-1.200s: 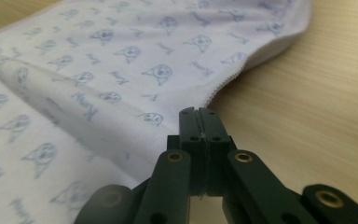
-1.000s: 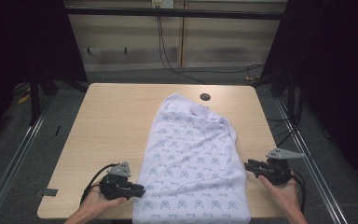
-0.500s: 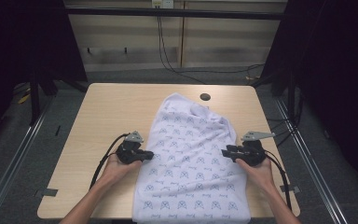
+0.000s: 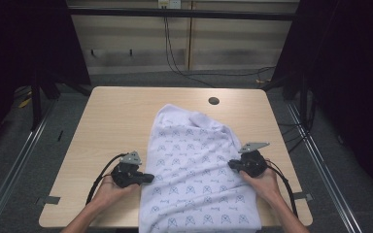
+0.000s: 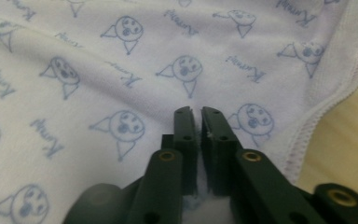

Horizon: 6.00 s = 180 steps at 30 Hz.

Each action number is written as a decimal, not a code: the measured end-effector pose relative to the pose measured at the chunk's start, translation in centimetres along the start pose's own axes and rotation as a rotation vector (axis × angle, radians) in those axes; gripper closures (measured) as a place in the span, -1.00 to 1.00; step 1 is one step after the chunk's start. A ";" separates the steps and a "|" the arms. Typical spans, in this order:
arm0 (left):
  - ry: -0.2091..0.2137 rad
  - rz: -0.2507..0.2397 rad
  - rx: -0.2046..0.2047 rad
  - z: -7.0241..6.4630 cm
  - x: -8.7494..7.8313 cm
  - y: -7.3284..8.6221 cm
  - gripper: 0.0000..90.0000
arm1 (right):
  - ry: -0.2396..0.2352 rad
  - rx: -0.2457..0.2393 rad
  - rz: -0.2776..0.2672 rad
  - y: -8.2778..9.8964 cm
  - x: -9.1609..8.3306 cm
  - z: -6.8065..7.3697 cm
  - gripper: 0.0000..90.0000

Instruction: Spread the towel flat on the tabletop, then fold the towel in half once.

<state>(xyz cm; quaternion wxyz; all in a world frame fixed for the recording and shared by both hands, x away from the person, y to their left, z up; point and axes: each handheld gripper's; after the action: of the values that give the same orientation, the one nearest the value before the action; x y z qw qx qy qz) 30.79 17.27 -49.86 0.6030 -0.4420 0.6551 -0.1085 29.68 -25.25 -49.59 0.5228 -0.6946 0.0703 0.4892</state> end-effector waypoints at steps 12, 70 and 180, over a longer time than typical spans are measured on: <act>0.176 0.068 0.022 -6.3 -0.9 3.0 0.99 | -0.142 0.002 0.039 5.4 -5.1 3.9 0.94; 0.023 0.008 -0.011 -2.3 -2.0 2.6 0.86 | -0.155 -0.029 -0.005 3.5 -3.0 3.9 0.69; -0.156 -0.427 -0.085 8.2 -9.2 -11.4 0.95 | -0.087 0.137 -0.429 -12.8 -6.2 -8.1 0.92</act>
<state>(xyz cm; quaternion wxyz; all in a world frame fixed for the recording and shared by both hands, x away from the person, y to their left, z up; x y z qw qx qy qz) 42.05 20.30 -37.83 0.5961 -0.6027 0.5021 -0.1715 39.22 -28.62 -36.69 0.6633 -0.6348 -0.0683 0.3905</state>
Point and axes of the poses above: each handheld gripper's, and its own axes: x roughly forward along the jaws, y roughly out of its underside, z roughly to its left, and after that the axes turned 2 degrees about y, right-handed
